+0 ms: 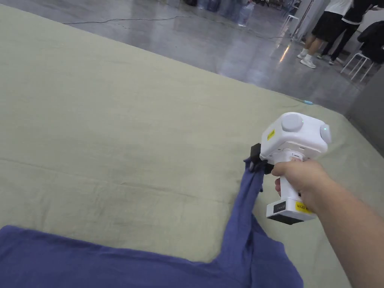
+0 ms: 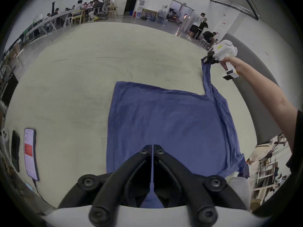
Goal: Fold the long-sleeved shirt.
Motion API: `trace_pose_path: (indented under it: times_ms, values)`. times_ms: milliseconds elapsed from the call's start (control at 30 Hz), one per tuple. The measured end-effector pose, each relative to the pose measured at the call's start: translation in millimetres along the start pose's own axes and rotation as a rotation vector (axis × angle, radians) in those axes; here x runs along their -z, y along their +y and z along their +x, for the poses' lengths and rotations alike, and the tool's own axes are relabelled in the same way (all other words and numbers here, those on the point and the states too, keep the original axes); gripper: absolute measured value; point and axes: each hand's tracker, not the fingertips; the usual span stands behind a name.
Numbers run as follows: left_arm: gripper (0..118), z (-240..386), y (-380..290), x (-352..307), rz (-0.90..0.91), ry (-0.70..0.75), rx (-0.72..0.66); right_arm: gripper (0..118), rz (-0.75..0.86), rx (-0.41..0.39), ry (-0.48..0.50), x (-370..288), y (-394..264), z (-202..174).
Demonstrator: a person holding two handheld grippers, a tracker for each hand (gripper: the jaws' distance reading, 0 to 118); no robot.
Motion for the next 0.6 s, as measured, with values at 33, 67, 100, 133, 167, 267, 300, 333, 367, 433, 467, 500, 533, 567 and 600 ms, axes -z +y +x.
trace_pose_path:
  times_ms: [33,67,100,133,167,267,300,333,367,433,467,500,533,567,600]
  values:
    - [0,2,-2,-5,0.006,-0.004,0.002,12,0.025,0.007,0.016,-19,-2,6]
    - [0,6,-5,-12,0.016,-0.009,0.008,12,0.061,0.01,0.023,-45,-12,8]
    - [0,8,-7,-19,0.024,-0.015,0.011,12,0.082,-0.006,0.018,-72,-27,8]
    - [0,9,-9,-25,0.03,-0.02,0.01,12,0.105,-0.035,0.026,-96,-42,7]
    - [0,11,-11,-32,0.038,-0.027,0.008,12,0.122,-0.063,0.04,-118,-56,8]
    - [0,17,-20,-53,0.05,-0.047,0.018,12,0.122,-0.107,0.056,-177,-123,2]
    - [0,18,-24,-58,0.053,-0.057,0.015,12,0.118,-0.107,0.064,-190,-147,1]
    - [0,20,-27,-64,0.054,-0.065,0.013,12,0.116,-0.082,0.081,-198,-169,1]
    - [0,21,-31,-68,0.055,-0.071,0.011,12,0.095,-0.041,0.091,-203,-194,1]
    - [0,20,-37,-74,0.058,-0.074,0.006,12,0.07,-0.002,0.083,-195,-237,4]
    - [0,21,-41,-77,0.061,-0.073,0.003,12,0.043,-0.002,0.053,-189,-259,1]
    - [0,20,-44,-80,0.065,-0.067,-0.006,12,0.017,0.024,0.038,-181,-280,0]
    - [0,19,-47,-82,0.066,-0.064,-0.017,12,-0.004,0.073,0.042,-173,-300,1]
    - [0,18,-50,-84,0.064,-0.061,-0.03,12,-0.047,0.14,0.048,-165,-322,1]
    - [0,18,-54,-88,0.067,-0.06,-0.039,12,-0.091,0.196,0.066,-158,-342,1]
